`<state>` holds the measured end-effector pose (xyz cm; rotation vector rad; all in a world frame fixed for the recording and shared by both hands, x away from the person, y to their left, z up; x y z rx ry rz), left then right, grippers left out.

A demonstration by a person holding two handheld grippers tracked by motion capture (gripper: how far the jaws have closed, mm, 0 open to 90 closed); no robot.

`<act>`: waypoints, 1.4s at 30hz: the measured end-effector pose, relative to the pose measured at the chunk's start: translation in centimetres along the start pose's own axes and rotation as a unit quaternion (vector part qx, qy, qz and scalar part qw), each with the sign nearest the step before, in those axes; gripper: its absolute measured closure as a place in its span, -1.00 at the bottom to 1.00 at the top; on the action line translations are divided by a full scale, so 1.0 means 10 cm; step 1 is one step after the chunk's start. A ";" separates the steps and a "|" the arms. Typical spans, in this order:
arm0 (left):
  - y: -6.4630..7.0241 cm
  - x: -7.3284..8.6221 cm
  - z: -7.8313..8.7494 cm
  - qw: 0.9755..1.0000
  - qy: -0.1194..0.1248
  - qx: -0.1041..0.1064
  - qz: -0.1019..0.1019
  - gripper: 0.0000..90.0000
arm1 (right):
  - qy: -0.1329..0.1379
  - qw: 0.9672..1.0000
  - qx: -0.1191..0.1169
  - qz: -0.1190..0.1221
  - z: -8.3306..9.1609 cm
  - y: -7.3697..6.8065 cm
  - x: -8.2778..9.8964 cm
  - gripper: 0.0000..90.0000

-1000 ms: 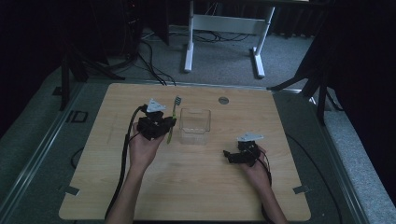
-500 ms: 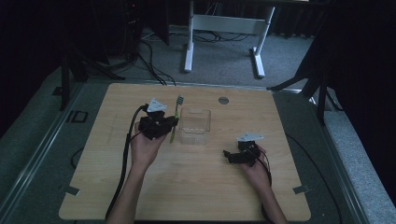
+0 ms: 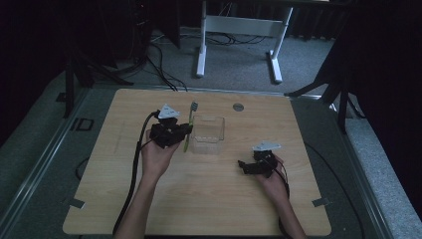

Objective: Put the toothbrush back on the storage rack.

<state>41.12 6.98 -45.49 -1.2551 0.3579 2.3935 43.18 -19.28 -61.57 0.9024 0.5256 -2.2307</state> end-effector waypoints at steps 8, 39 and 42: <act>0.03 -0.02 -0.02 1.000 0.002 0.005 0.000 0.82 | 0.000 1.000 0.000 0.000 0.00 0.00 0.00 -0.63; 0.08 -0.06 -0.11 1.000 0.009 0.027 0.007 0.82 | 0.000 1.000 0.000 0.000 0.00 0.00 0.00 -0.63; 0.08 -0.07 -0.12 0.999 0.011 0.028 0.010 0.82 | 0.000 1.000 0.000 0.001 0.00 0.00 0.00 -0.63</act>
Point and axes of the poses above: each handheld gripper's, and its own axes: z roughly backward along the jaws, x roughly out of its underside, y roughly to its right, the point moved 8 cm from there along -z, roughly forward along the jaws, and after that the axes turned 10 degrees about -x, right-handed, at the moved point
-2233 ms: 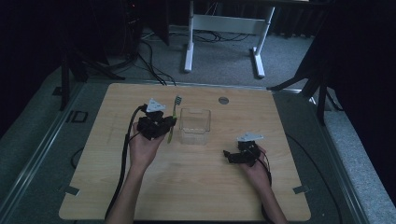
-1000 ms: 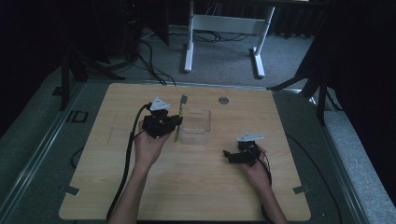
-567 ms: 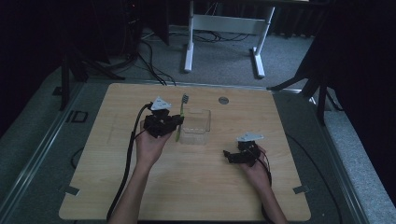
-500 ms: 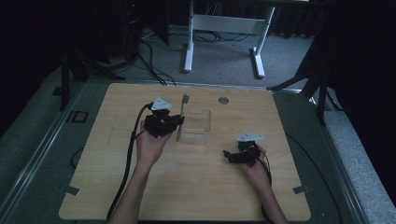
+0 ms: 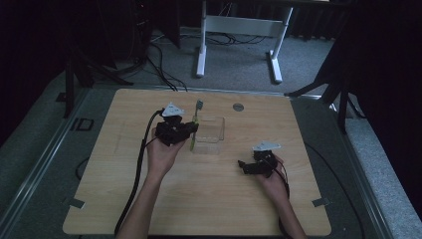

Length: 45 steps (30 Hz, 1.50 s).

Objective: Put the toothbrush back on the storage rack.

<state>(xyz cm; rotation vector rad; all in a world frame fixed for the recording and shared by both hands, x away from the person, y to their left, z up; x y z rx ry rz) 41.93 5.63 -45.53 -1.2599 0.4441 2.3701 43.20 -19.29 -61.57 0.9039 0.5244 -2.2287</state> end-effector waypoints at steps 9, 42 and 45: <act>0.01 -0.05 -0.01 1.000 0.009 0.008 0.004 0.82 | 0.000 1.000 0.000 -0.001 0.00 0.00 0.00 -0.63; 0.01 -0.16 -0.12 0.999 0.029 0.025 0.030 0.82 | 0.000 1.000 0.000 -0.001 0.00 0.00 0.00 -0.63; 0.02 -0.18 -0.12 0.999 0.033 0.025 0.028 0.82 | 0.000 1.000 0.000 -0.001 0.00 0.00 0.00 -0.63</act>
Point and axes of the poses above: each handheld gripper's, and its own axes: z roughly backward along the jaws, x roughly out of its underside, y roughly to its right, the point moved 8 cm from there along -z, roughly forward along the jaws, and after that the axes turned 10 degrees about -x, right-handed, at the moved point
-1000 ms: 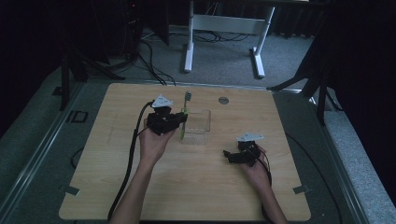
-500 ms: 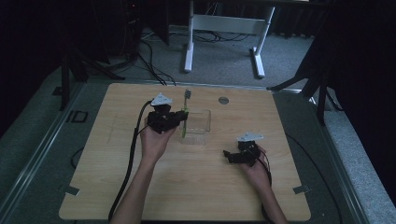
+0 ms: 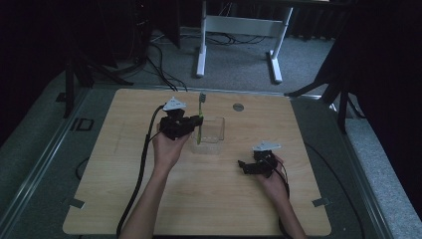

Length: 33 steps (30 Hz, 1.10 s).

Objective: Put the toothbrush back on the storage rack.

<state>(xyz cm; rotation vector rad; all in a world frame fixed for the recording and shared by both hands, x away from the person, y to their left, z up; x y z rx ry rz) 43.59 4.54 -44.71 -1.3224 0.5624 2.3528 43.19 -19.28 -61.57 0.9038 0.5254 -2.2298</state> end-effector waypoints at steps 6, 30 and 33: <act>0.02 -0.04 -0.01 1.000 0.013 0.004 0.002 0.82 | 0.000 1.000 0.000 0.000 0.00 0.00 0.00 -0.63; -0.05 -0.05 -0.17 0.999 0.029 -0.018 -0.015 0.81 | 0.000 1.000 0.000 0.000 0.00 0.00 0.00 -0.63; -0.06 -0.04 -0.20 0.999 0.028 -0.020 -0.017 0.81 | 0.000 1.000 0.000 0.000 0.00 0.00 0.00 -0.63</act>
Point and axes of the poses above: each handheld gripper's, and its own axes: z roughly backward along the jaws, x roughly out of its underside, y roughly to its right, the point moved 8 cm from there along -z, roughly forward along the jaws, and after that the axes turned 10 degrees about -x, right-handed, at the moved point
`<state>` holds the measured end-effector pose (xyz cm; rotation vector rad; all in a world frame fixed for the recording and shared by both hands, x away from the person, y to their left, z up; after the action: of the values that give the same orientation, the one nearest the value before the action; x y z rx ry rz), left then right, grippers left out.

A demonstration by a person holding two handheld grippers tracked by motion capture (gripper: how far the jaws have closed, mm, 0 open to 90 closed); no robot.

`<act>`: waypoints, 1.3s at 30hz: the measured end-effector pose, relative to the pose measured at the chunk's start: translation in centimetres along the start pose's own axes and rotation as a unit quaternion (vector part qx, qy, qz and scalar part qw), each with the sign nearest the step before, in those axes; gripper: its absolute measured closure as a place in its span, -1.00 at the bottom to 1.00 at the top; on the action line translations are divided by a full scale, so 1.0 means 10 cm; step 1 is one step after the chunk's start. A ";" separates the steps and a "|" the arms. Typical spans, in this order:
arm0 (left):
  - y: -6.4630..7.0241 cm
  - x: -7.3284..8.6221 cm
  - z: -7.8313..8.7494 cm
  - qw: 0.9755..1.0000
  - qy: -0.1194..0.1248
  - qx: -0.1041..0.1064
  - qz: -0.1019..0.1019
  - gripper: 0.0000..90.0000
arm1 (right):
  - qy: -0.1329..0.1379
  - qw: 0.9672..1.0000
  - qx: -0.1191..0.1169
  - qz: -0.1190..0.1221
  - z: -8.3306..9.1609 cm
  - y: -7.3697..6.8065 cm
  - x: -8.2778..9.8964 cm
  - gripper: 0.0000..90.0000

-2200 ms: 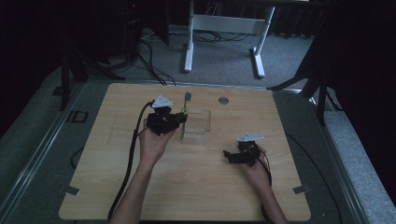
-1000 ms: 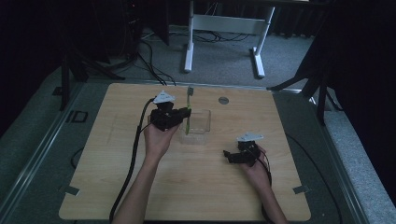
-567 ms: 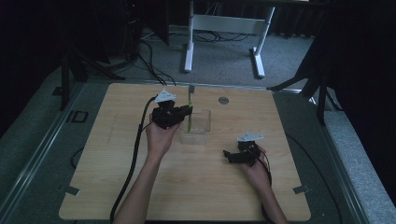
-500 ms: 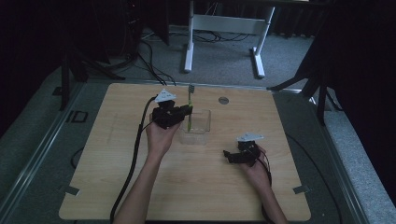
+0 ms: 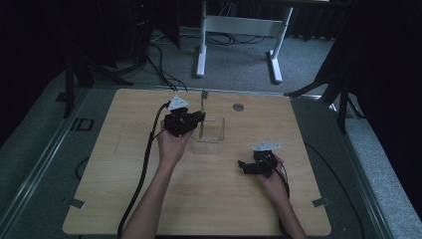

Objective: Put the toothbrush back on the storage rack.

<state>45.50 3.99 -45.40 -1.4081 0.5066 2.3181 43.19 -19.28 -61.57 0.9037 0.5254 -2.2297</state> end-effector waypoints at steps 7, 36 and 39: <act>-0.01 0.03 -0.04 1.000 -0.002 -0.006 -0.009 0.81 | 0.000 1.000 0.000 0.000 0.00 0.00 0.00 -0.63; -0.06 0.17 -0.21 0.999 -0.035 -0.018 -0.030 0.81 | 0.000 1.000 0.000 0.000 0.00 0.00 0.00 -0.63; -0.07 0.19 -0.22 0.998 -0.041 -0.018 -0.035 0.81 | 0.000 1.000 0.000 0.000 0.00 0.00 0.00 -0.63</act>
<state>46.70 3.73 -48.15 -1.3199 0.3859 2.3283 43.19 -19.28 -61.57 0.9036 0.5260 -2.2303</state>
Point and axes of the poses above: each handheld gripper's, and its own axes: z roughly backward along the jaws, x roughly out of its underside, y roughly to its right, the point moved 8 cm from there along -z, roughly forward along the jaws, and after that the axes turned 10 degrees about -x, right-handed, at the moved point
